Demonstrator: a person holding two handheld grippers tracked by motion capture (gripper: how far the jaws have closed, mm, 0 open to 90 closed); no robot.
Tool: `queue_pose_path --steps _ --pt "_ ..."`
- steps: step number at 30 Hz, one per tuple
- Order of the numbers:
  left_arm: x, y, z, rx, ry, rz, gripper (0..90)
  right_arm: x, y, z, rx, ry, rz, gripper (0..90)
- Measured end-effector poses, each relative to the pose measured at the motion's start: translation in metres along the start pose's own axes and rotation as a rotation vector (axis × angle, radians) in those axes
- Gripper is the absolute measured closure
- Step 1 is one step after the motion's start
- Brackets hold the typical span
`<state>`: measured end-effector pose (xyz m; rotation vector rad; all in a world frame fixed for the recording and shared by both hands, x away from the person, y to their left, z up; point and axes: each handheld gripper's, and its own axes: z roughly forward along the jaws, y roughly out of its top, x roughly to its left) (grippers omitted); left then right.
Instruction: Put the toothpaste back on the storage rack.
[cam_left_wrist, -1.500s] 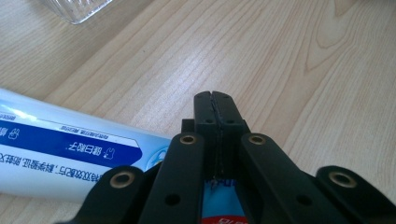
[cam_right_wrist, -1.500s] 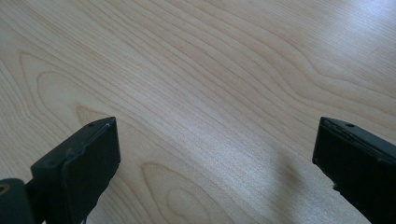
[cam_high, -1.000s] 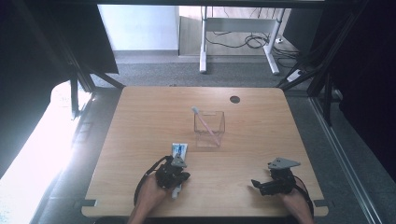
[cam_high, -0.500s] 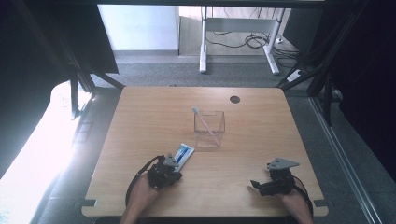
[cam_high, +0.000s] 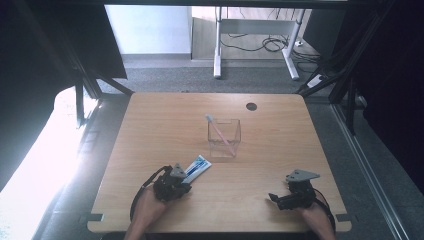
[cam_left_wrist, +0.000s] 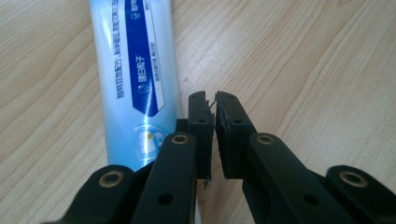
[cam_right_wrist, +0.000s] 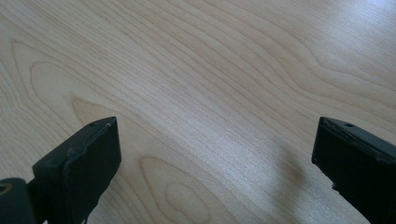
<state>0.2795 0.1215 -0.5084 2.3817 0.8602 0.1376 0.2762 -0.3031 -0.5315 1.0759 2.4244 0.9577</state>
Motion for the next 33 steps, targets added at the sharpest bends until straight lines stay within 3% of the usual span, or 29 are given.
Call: queue_pose_path --steps 4,10,18,26,33 --pt "0.001 0.005 -0.005 -0.006 0.0 -0.006 79.0 0.0 0.0 0.0 0.0 0.001 0.0 1.4" --pt "0.005 0.012 -0.012 -0.014 0.025 -0.016 62.5 0.0 0.0 0.0 0.0 0.0 0.002 1.4" --pt "0.018 0.018 -0.016 0.017 0.061 -0.049 42.9 0.0 0.0 0.0 0.003 0.001 0.003 1.4" --pt "0.028 0.027 -0.003 0.094 0.052 -0.066 37.1 0.0 0.0 -0.001 0.003 0.0 0.004 1.5" --pt "0.033 0.038 0.012 0.174 0.052 -0.075 39.9 -0.001 0.0 -0.001 0.001 -0.001 0.005 1.6"
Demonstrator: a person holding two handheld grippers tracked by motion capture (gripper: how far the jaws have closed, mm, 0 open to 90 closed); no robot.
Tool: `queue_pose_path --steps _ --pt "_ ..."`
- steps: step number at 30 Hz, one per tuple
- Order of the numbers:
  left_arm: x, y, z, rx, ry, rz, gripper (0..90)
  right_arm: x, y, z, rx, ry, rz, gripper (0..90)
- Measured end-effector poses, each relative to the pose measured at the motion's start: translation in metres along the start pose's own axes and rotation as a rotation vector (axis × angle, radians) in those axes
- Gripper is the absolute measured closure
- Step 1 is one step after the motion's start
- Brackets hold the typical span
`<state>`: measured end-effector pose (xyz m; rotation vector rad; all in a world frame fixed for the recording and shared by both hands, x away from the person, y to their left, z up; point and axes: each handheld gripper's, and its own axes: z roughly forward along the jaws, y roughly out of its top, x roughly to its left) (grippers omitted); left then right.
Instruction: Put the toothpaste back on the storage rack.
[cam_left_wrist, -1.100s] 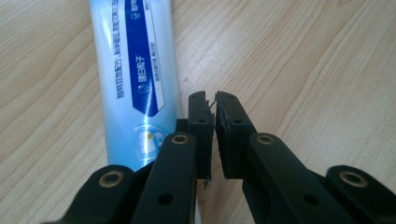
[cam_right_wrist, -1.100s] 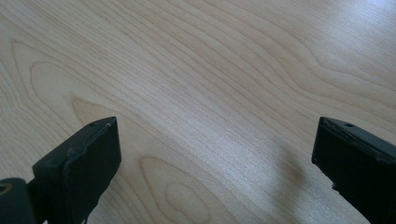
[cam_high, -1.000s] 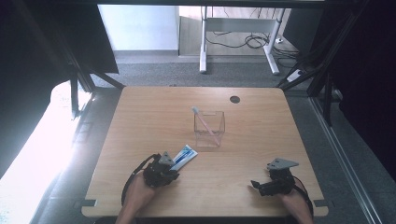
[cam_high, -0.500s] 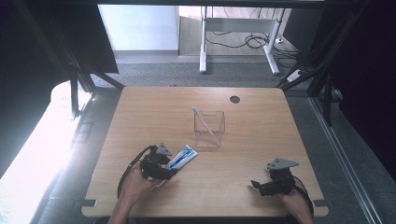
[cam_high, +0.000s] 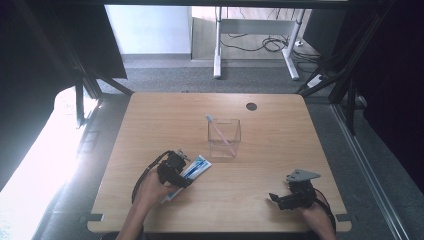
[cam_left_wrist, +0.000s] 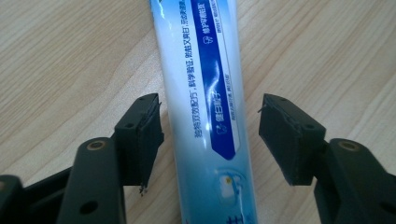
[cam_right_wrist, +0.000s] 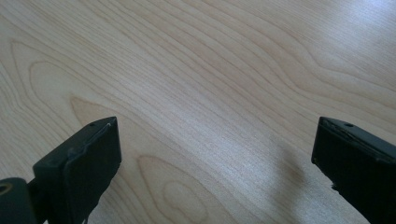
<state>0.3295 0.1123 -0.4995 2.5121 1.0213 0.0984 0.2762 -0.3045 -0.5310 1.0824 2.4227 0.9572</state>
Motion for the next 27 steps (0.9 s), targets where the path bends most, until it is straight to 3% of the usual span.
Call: queue_pose_path --steps 10,16,19,27 --pt "0.005 0.013 0.013 0.089 -0.028 -0.025 45.7 -0.001 -0.001 -0.001 0.002 -0.001 0.0 1.7" --pt "0.003 0.019 0.014 0.134 -0.016 -0.03 48.2 -0.001 -0.001 0.0 0.005 -0.002 -0.001 1.9" --pt "0.002 0.02 0.013 0.144 -0.015 -0.028 52.4 -0.001 -0.001 0.0 0.007 -0.002 -0.001 1.9" --pt "0.004 0.017 0.007 0.106 -0.031 -0.031 67.6 -0.002 -0.002 0.0 0.017 -0.012 0.002 2.0"
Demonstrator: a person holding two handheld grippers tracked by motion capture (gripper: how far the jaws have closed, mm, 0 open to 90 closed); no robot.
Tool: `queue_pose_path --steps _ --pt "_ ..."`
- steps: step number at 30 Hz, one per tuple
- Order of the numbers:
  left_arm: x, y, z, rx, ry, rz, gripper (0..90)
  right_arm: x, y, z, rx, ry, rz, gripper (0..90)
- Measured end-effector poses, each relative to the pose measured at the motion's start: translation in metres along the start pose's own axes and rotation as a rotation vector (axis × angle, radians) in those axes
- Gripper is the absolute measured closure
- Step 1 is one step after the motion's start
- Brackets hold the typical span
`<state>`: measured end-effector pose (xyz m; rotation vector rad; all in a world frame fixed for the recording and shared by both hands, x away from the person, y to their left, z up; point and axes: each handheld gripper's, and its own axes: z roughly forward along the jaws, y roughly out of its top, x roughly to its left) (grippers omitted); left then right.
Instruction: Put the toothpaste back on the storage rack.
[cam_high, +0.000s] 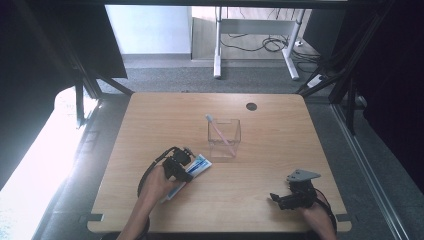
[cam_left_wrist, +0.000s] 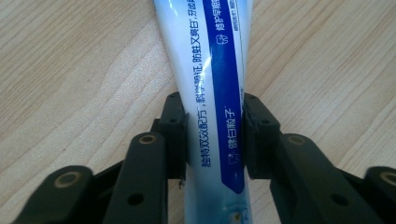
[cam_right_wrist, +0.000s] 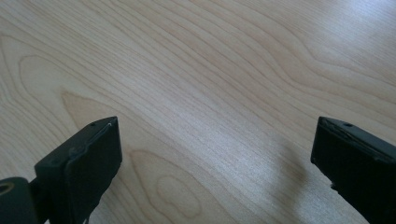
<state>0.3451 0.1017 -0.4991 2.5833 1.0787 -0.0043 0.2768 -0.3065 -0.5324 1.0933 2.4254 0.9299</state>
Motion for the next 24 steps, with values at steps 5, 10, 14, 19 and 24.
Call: queue_pose_path --steps 5,10,14,19,24 --pt "0.001 -0.004 -0.002 -0.029 -0.012 0.003 71.4 0.0 0.0 -0.001 -0.004 0.0 0.004 2.1" --pt "0.0 -0.005 -0.004 -0.046 -0.01 0.027 73.1 0.0 0.0 -0.001 -0.007 0.005 0.003 2.0" --pt "-0.004 -0.004 -0.007 -0.07 -0.008 0.043 73.3 0.0 0.0 -0.001 -0.01 0.006 0.003 2.0" --pt "-0.014 -0.003 -0.013 -0.095 0.001 0.071 73.3 -0.001 0.0 -0.001 -0.007 0.005 0.004 2.0" --pt "-0.019 -0.004 -0.018 -0.124 -0.011 0.088 73.3 -0.001 0.0 -0.001 -0.012 0.008 0.002 2.0"
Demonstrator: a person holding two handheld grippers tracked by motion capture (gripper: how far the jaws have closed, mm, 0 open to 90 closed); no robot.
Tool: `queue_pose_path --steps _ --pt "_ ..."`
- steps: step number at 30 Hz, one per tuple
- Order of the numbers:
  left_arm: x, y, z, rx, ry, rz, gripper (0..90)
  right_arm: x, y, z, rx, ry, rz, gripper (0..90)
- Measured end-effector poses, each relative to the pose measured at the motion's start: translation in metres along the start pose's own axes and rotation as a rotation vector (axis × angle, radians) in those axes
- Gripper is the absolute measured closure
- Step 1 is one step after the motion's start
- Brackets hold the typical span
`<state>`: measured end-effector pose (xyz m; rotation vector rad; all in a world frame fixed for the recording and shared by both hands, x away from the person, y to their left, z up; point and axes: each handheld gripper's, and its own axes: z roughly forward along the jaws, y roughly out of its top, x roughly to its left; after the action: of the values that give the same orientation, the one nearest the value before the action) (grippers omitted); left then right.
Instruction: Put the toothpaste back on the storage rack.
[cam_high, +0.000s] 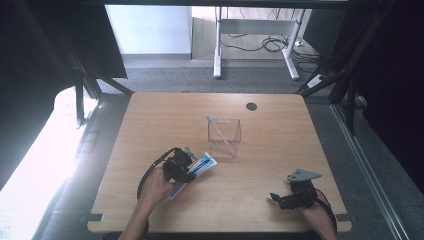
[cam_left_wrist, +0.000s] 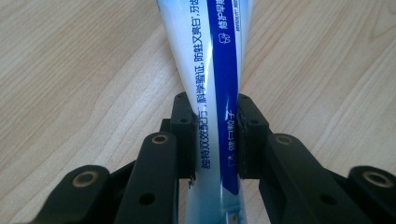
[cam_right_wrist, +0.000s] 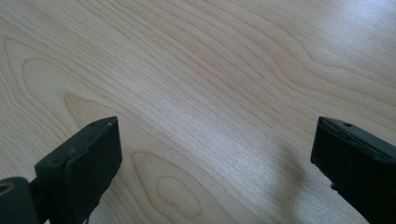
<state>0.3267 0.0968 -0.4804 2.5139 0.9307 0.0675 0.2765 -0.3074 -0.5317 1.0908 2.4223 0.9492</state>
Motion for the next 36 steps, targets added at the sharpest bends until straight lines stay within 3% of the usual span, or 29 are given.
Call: queue_pose_path --steps 18,36 --pt "-0.011 -0.001 -0.045 -0.19 -0.048 0.047 73.1 -0.001 0.0 0.0 -0.004 0.0 -0.001 2.0" --pt "0.0 0.014 -0.058 -0.306 -0.023 0.013 73.1 -0.001 -0.001 0.001 -0.005 0.015 0.009 0.0"
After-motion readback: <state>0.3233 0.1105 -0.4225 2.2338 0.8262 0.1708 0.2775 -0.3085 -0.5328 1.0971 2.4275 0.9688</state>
